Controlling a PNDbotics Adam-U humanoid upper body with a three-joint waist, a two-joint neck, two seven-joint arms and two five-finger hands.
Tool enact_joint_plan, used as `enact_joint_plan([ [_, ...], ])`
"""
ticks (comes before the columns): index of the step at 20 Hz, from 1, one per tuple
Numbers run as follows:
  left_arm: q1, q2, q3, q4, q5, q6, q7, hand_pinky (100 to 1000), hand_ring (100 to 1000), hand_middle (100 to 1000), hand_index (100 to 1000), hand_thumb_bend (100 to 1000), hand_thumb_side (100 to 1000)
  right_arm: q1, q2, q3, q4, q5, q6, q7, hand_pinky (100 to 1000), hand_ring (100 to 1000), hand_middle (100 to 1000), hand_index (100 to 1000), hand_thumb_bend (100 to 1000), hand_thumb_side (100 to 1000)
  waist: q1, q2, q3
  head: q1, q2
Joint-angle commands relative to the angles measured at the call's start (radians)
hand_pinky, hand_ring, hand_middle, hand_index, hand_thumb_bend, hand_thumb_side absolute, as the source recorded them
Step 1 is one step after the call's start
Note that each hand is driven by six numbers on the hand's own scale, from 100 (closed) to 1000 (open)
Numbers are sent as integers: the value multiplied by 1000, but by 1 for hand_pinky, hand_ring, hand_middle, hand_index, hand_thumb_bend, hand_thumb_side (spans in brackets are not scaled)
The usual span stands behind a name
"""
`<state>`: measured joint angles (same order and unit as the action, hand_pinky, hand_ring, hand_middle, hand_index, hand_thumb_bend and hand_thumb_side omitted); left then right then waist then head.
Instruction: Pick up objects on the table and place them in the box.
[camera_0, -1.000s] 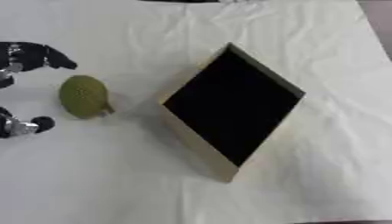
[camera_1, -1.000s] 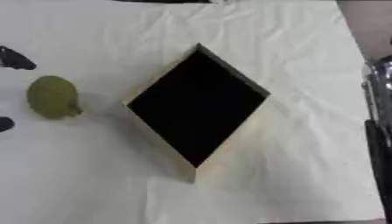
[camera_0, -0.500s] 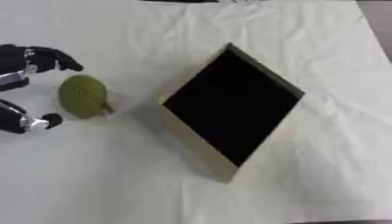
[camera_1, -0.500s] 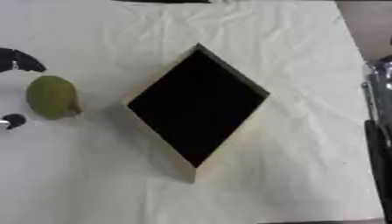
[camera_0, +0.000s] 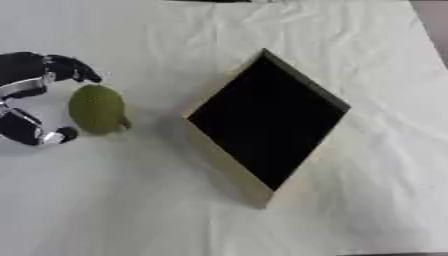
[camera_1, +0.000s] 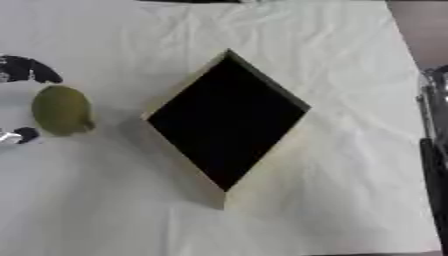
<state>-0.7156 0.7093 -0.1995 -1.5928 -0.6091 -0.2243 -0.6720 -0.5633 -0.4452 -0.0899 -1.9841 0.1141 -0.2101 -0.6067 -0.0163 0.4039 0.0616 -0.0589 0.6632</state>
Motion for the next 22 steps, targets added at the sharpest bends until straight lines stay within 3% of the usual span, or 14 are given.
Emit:
enact_joint_plan([
  [1, -36, -3, 11, 16, -17, -12, 3, 818, 847, 862, 935, 443, 100, -13, -14, -1, -16, -6, 1, 1, 821, 682, 672, 819, 312, 598, 0, -18, -1, 6, -8],
  [17, -89, -64, -16, 122, -105, -28, -51, 827, 856, 861, 924, 447, 100, -17, -6, -1, -16, -10, 0, 0, 822, 682, 671, 820, 311, 598, -2, -12, -7, 18, -13],
  [22, -85, -60, -22, 134, -144, -24, -89, 750, 788, 760, 887, 382, 100, -17, -4, 1, -16, -11, 0, -1, 823, 682, 671, 820, 310, 598, -1, -12, -6, 18, -13],
])
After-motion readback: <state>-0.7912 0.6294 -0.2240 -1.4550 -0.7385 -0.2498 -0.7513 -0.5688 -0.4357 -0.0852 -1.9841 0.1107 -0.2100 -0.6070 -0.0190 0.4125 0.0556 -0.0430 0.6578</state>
